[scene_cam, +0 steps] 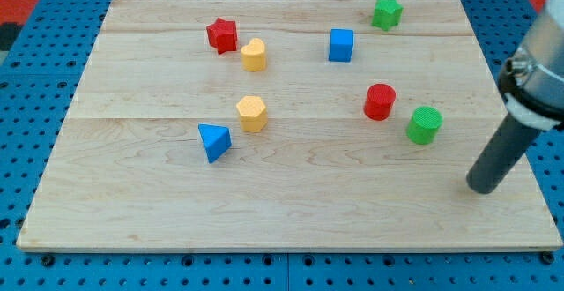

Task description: Push the green circle towards the bottom left side of the red circle

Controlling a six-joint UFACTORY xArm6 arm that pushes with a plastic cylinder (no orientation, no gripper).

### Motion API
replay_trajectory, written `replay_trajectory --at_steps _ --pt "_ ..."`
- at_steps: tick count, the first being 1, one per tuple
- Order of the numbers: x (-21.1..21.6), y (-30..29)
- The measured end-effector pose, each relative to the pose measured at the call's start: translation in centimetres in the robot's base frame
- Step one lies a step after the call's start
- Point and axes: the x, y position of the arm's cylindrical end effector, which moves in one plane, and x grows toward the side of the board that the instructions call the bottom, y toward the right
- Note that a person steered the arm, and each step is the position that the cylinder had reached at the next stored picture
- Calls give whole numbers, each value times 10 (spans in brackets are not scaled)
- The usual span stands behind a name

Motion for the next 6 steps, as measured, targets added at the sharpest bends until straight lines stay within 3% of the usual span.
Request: replay_trajectory --at_steps 1,3,4,6 --pt "-27 41" --pt "-52 47" --pt "-92 21" --pt "-109 -81"
